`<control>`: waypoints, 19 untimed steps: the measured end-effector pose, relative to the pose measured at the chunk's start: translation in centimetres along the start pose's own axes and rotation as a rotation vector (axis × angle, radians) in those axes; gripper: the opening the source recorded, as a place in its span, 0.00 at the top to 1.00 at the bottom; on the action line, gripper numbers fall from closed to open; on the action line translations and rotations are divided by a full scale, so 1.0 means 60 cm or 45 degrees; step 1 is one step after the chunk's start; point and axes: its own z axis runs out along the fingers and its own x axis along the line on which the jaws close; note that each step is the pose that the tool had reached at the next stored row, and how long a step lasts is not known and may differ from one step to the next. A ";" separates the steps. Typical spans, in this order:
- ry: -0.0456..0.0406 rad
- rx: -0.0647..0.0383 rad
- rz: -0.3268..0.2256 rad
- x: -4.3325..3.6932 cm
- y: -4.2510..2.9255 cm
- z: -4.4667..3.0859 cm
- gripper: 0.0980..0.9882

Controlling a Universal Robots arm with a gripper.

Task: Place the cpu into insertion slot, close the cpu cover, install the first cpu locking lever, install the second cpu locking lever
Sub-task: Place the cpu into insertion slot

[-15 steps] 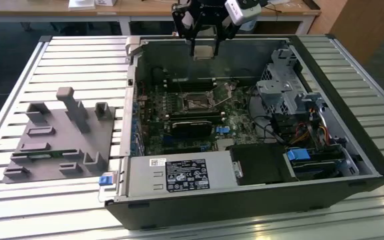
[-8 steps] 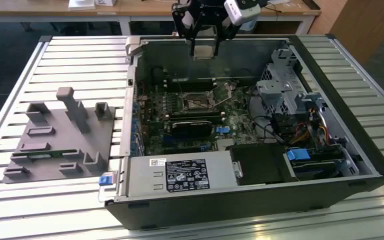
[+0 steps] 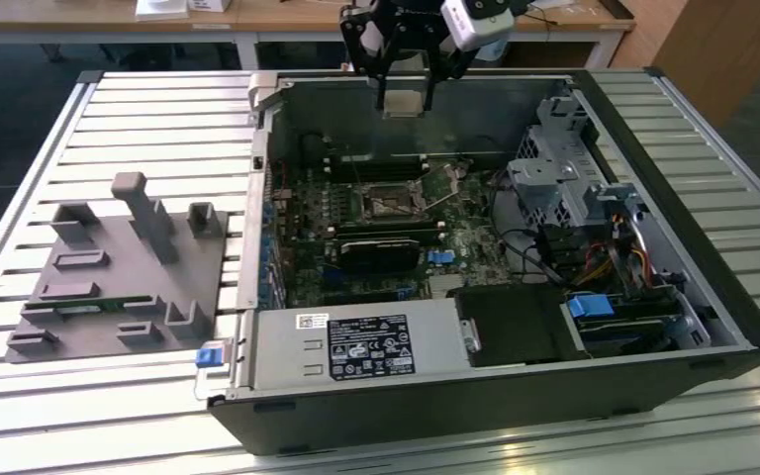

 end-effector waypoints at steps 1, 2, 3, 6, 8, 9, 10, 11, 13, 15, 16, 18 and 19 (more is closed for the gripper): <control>0.000 0.000 0.005 0.000 0.000 0.000 0.51; -0.001 0.000 0.010 0.000 0.000 0.000 0.51; -0.001 0.000 0.014 0.000 0.000 0.000 0.51; -0.003 0.000 0.029 0.000 0.000 0.000 0.51; -0.003 -0.001 0.038 0.000 0.000 0.000 0.51; -0.004 -0.001 0.043 0.000 0.000 0.000 0.51; -0.004 -0.001 0.048 0.000 0.000 0.000 0.51; -0.005 -0.001 0.054 0.000 0.000 0.000 0.51; -0.006 -0.001 0.071 0.000 0.000 0.000 0.51; -0.008 -0.002 0.092 0.000 0.000 0.000 0.51; -0.009 -0.002 0.104 0.000 0.000 0.000 0.51; -0.011 -0.002 0.127 0.000 0.000 0.000 0.51; -0.013 -0.002 0.139 0.000 0.000 0.000 0.51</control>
